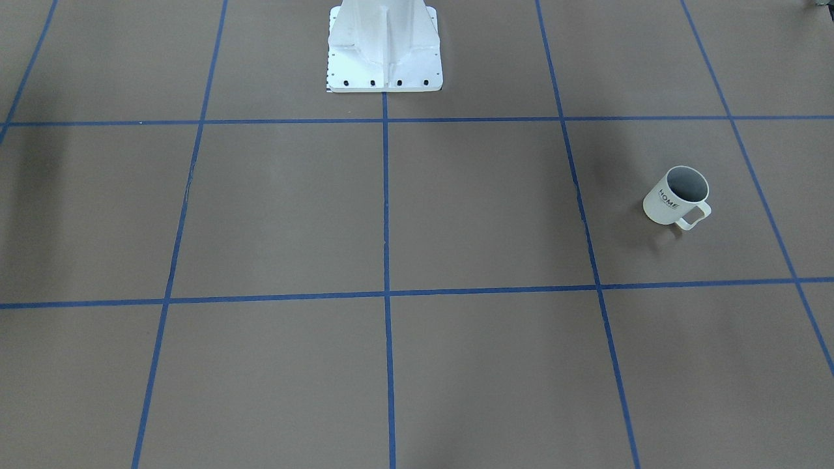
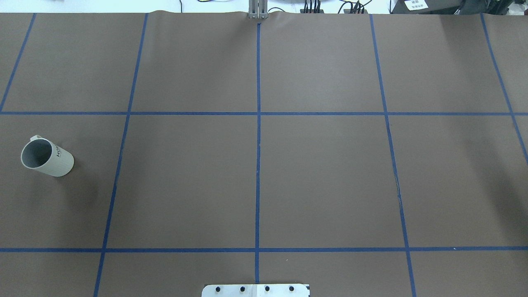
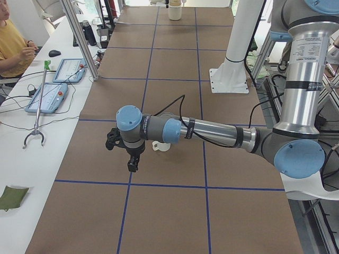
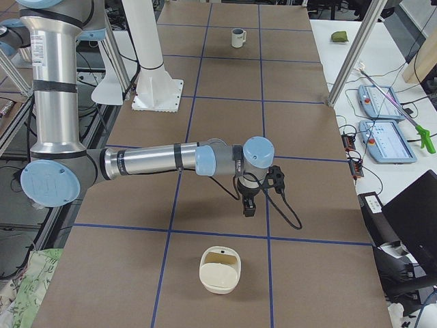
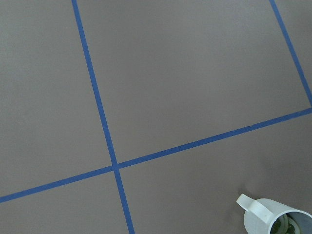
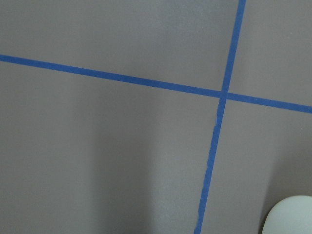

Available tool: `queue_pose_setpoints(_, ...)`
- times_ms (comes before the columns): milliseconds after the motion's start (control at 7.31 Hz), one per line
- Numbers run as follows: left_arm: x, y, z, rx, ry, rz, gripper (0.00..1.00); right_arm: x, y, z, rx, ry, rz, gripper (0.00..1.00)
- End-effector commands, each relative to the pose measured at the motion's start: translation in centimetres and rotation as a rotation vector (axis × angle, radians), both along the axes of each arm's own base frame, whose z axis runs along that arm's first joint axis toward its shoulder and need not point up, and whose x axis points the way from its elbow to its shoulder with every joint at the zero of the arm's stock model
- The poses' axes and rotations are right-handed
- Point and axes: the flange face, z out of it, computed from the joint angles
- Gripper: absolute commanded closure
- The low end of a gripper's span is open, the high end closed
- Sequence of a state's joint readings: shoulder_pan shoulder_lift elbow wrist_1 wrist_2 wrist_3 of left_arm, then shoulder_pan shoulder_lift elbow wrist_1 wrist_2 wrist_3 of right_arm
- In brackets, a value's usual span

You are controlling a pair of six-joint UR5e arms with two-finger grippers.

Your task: Left arm hands cup to right arm to dump lemon

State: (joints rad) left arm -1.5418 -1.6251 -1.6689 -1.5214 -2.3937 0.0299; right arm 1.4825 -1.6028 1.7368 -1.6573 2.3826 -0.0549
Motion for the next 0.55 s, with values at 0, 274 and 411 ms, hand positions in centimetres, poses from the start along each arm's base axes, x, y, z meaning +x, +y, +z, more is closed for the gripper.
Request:
queue_pose_setpoints(0, -0.5, 0.4, -0.4, -0.034, -0.009, -0.006, 0.00, 0.2, 0.3, 0.5, -0.009, 0.003, 0.002, 0.00)
queue_pose_setpoints(274, -0.3, 2.8, 1.8, -0.059, 0.002, 0.000, 0.00, 0.3, -0.7, -0.5, 0.023, 0.028, 0.001, 0.00)
queue_pose_setpoints(411, -0.1, 2.9, 1.1, -0.029, 0.004, 0.006, 0.00, 0.1, -0.9, -0.8, 0.027, 0.027, 0.000, 0.00)
